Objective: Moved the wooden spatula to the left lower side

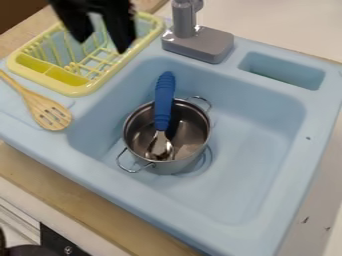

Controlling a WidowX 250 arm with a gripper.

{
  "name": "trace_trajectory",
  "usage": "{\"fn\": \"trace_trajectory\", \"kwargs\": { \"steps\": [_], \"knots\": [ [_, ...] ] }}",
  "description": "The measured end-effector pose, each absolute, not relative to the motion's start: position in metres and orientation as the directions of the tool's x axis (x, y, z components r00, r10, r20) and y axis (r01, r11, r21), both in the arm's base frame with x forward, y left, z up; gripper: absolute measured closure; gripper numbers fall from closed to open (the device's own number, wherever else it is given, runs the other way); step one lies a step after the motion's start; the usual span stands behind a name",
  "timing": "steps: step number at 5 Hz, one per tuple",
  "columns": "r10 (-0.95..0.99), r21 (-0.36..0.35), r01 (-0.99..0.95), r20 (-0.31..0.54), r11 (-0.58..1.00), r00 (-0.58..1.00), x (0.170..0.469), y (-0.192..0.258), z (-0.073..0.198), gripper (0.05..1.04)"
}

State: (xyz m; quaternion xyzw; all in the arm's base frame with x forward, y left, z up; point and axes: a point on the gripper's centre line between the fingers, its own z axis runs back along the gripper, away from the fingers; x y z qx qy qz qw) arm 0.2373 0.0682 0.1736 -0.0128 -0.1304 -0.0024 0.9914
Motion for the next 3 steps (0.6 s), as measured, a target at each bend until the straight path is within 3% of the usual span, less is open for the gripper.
{"fn": "trace_trajectory", "kwargs": {
  "steps": [3],
  "knots": [
    [-0.155,-0.004,0.161,0.255,0.987,0.955,0.221,0.012,0.179,0.085]
  ]
}}
